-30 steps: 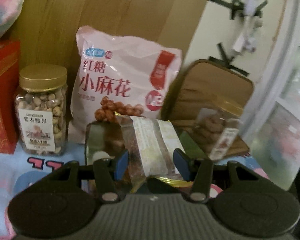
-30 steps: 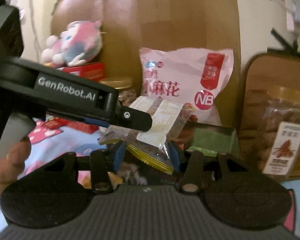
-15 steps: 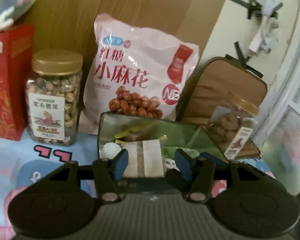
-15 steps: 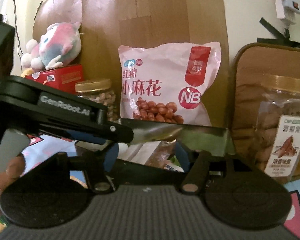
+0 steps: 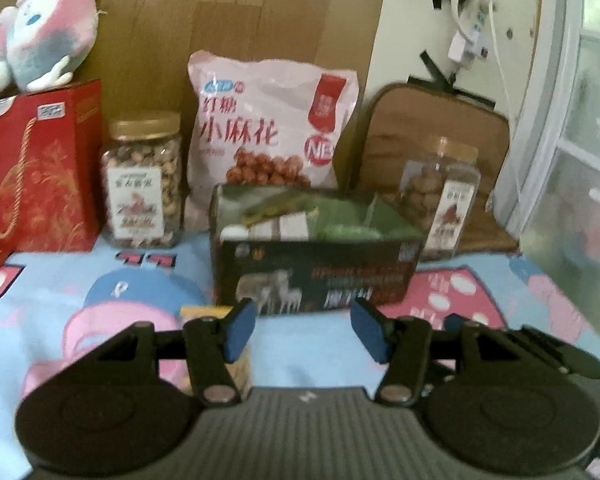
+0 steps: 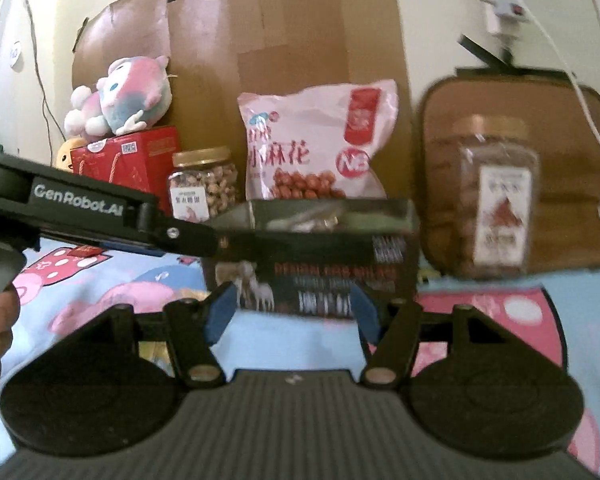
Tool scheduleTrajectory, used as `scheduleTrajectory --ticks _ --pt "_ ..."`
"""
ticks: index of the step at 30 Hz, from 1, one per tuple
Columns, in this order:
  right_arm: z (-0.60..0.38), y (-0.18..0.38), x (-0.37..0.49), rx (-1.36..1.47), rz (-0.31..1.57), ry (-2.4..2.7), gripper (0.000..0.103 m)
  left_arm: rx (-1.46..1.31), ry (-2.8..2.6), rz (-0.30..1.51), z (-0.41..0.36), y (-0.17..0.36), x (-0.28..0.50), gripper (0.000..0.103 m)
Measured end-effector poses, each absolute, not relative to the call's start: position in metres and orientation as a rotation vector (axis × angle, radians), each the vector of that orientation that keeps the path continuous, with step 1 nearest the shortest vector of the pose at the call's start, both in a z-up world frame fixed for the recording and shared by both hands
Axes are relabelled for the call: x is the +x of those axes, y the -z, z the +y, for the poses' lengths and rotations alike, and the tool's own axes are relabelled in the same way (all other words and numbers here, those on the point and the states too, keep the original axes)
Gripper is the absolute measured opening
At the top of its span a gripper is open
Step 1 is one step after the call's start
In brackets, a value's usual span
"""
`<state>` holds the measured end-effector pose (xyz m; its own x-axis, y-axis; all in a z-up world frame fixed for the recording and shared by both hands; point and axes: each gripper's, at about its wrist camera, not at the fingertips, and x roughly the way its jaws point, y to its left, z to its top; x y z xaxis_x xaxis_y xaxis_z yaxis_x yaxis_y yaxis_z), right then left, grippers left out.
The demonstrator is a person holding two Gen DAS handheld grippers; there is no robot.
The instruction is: Organize snacks
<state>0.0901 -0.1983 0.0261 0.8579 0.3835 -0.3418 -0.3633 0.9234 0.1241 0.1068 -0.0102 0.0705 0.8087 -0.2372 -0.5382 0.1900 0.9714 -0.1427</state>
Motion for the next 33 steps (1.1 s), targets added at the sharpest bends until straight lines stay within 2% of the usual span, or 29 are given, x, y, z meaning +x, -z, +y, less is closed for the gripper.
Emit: scheduleTrajectory --ticks 8,20,23,26,33 --pt "-0.209 -0.011 0.062 0.111 0.408 -0.335 0.066 -0.062 0.184 0.622 -0.011 -0.052 0.074 0.056" --pt "-0.221 -0.008 0.032 0.18 0.348 -0.288 0.068 -0.014 0.162 0.605 -0.017 -0.023 0.035 0.06" --pt "-0.222 -0.008 0.027 0.184 0.34 -0.288 0.069 0.008 0.169 0.583 -0.019 -0.017 0.025 0.065" --pt "-0.22 -0.008 0.024 0.175 0.332 -0.289 0.07 0.035 0.18 0.554 -0.022 -0.014 0.017 0.073" --pt "-0.22 -0.008 0.025 0.182 0.333 -0.277 0.071 0.053 0.203 0.536 -0.025 -0.009 0.012 0.075"
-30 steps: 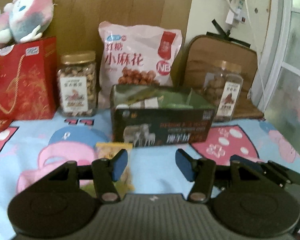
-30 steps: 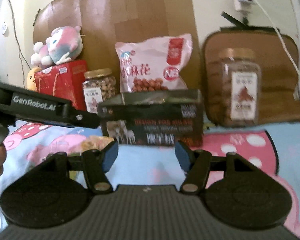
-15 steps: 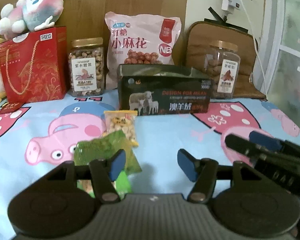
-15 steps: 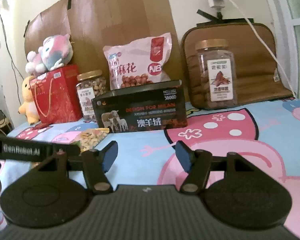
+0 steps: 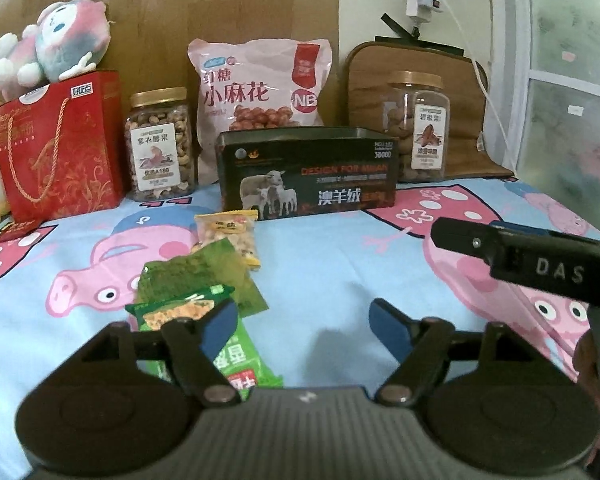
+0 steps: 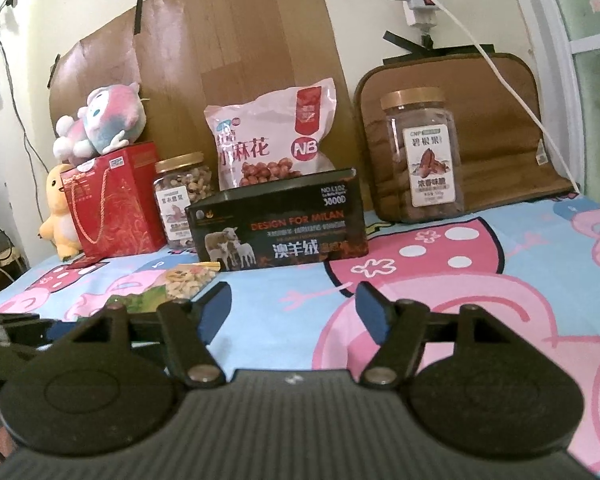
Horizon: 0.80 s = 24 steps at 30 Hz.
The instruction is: Organize snacks
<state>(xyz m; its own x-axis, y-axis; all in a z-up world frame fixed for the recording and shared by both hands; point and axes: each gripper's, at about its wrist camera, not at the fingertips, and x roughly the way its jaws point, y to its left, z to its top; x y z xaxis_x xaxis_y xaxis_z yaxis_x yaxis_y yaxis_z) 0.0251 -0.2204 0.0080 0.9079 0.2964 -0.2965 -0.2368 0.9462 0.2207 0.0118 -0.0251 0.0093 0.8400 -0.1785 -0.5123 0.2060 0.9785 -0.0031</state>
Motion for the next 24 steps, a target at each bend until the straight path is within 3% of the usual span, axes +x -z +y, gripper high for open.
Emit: scheduleTrajectory --ticks 24 --pt "-0.2183 -0.0061 0.0295 0.185 0.351 -0.276 0.072 0.033 0.226 0.504 -0.0213 -0.005 0.0064 0.076"
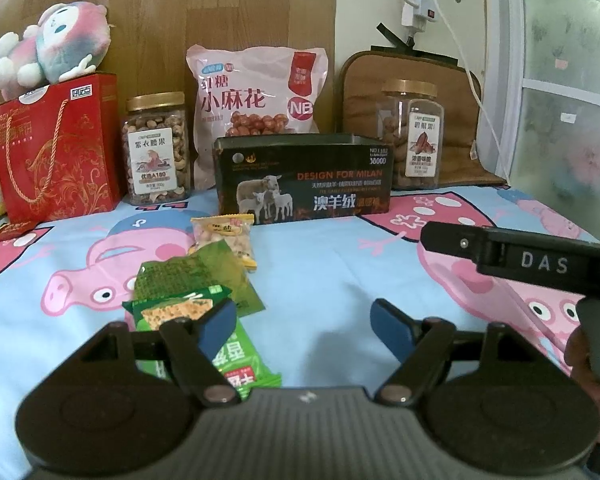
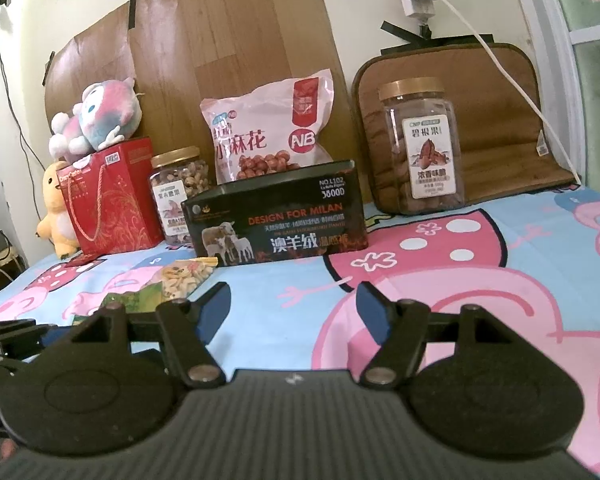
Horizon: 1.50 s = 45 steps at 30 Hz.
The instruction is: Organize snacks
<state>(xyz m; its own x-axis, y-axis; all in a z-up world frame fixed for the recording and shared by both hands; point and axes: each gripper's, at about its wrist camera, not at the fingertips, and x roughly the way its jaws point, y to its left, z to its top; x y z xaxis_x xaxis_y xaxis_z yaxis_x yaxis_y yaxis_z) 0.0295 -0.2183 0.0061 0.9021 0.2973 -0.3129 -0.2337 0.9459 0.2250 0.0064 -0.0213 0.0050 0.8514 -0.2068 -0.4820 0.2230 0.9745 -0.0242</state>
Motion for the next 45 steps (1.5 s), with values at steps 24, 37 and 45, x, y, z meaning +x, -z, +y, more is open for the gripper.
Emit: scheduleTrajectory --ticks 24,37,45 --pt "-0.218 -0.007 0.033 0.166 0.365 -0.28 0.071 0.087 0.459 0.258 -0.023 -0.01 -0.041 0.077" --pt "-0.218 -0.006 0.042 0.181 0.407 -0.272 0.07 0.014 0.491 0.258 -0.011 -0.012 -0.038 0.077" --pt "-0.212 -0.006 0.042 0.142 0.42 -0.272 0.07 -0.042 0.414 0.279 0.022 -0.018 -0.042 0.078"
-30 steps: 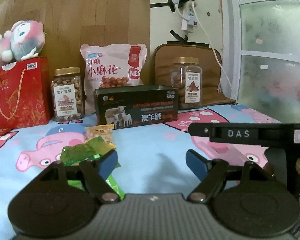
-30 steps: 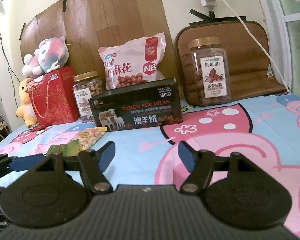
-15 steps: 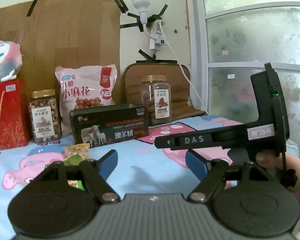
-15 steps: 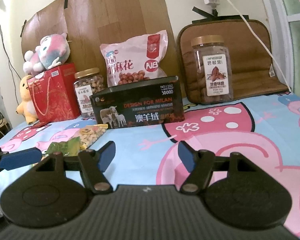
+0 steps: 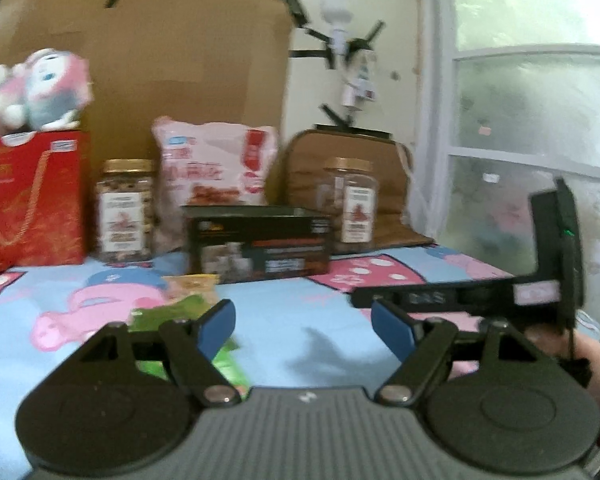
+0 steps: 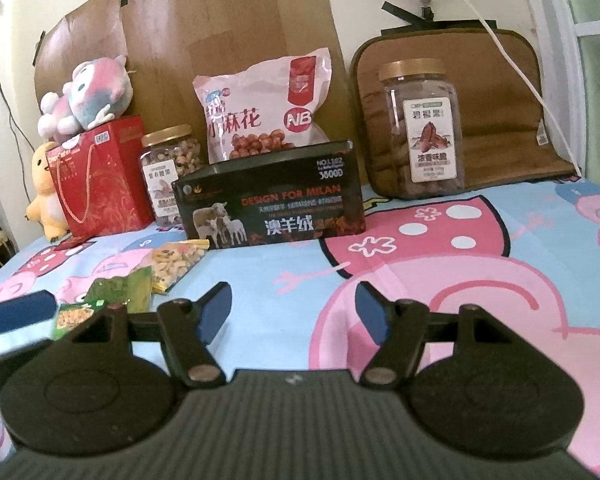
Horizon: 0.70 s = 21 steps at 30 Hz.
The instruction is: Organize snacks
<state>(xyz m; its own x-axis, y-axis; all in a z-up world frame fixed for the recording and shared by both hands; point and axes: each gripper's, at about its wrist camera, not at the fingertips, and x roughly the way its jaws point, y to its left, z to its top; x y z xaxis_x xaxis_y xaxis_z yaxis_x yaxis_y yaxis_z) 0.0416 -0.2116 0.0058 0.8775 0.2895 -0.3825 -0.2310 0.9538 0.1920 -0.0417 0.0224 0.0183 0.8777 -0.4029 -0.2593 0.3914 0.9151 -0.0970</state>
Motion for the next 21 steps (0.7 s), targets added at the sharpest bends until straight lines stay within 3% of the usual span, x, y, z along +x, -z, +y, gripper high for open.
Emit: scheduleTrajectory --ticks 8,11,13,21 --pt "-0.161 -0.016 0.027 0.059 0.462 -0.499 0.071 -0.203 0.15 0.342 0.11 -0.021 -0.047 0.078" --pt "-0.127 -0.026 0.018 -0.036 0.442 -0.614 0.081 -0.236 0.058 0.353 0.134 -0.019 -0.052 0.078" --pt "-0.106 -0.028 0.016 -0.102 0.451 -0.668 0.085 -0.251 0.025 0.369 0.143 -0.018 -0.054 0.078" --pt "-0.071 -0.006 0.034 -0.19 0.595 -0.688 0.082 -0.2 0.051 0.403 0.123 -0.019 -0.054 0.078"
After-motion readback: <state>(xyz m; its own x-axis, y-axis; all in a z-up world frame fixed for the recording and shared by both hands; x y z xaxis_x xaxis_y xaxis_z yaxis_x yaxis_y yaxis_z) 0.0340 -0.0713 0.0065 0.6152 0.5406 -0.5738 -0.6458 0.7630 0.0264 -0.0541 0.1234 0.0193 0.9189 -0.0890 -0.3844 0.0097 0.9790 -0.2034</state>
